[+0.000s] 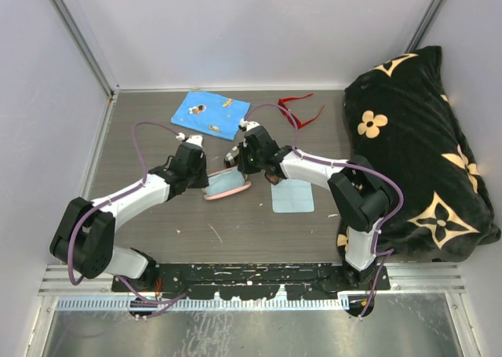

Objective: Organize the sunglasses
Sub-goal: Place the glasses cleaning cloth in the sunglasses case.

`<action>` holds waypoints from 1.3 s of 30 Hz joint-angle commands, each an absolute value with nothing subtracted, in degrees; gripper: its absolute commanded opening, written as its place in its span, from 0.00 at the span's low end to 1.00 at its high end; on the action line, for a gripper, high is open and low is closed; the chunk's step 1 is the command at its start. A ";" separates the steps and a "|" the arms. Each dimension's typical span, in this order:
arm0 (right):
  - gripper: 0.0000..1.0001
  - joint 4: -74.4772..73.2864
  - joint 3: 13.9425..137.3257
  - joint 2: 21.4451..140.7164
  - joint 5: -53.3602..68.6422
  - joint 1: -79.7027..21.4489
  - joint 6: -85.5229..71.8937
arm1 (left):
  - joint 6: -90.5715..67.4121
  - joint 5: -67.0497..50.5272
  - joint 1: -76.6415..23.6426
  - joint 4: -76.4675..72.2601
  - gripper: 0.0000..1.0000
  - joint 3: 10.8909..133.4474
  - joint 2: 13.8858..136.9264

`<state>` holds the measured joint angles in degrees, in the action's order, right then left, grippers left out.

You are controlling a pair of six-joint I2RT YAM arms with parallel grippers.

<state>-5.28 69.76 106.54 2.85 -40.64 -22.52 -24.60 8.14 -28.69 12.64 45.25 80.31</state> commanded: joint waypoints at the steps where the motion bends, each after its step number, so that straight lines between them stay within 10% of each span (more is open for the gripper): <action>1: 0.11 -3.72 72.13 104.85 3.66 -40.43 -21.46 | -24.26 10.37 -28.30 10.81 0.24 44.86 77.58; 39: 0.60 -17.90 66.99 77.22 -14.07 -40.14 -6.70 | -26.43 6.29 -27.51 21.42 0.48 43.75 58.42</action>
<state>-15.40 69.41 83.66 -6.17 -40.56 -10.22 -25.32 8.08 -27.97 20.40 43.31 60.77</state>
